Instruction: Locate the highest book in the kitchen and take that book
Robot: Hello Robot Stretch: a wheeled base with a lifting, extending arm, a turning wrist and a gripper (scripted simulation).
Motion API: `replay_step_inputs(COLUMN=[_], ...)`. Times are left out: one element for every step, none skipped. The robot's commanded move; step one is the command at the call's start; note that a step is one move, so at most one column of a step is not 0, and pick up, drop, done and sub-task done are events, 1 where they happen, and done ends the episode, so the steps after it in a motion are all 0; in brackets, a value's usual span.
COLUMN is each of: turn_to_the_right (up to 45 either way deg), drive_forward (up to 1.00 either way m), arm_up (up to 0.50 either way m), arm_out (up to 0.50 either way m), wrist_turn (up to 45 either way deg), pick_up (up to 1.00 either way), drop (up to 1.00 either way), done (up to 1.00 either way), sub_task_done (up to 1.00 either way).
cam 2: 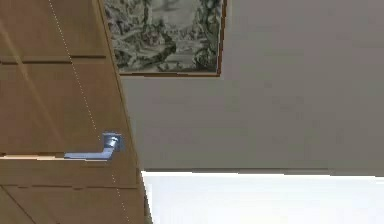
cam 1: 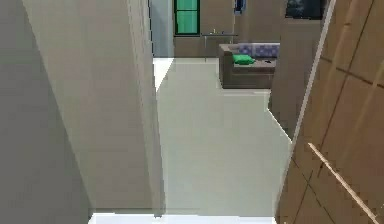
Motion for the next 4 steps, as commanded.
replay_step_inputs(turn_to_the_right=[0.0,0.0,3.0,0.0], drive_forward=[1.0,0.35,0.0,0.15], arm_up=[0.0,0.0,0.0,0.0], arm_out=[0.0,0.0,0.0,0.0], wrist_turn=[0.0,0.0,0.0,0.0], pick_up=[0.0,0.0,0.0,0.0], drop=[0.0,0.0,0.0,0.0], done=[0.0,0.0,0.0,0.0], sub_task_done=[0.0,0.0,0.0,0.0])
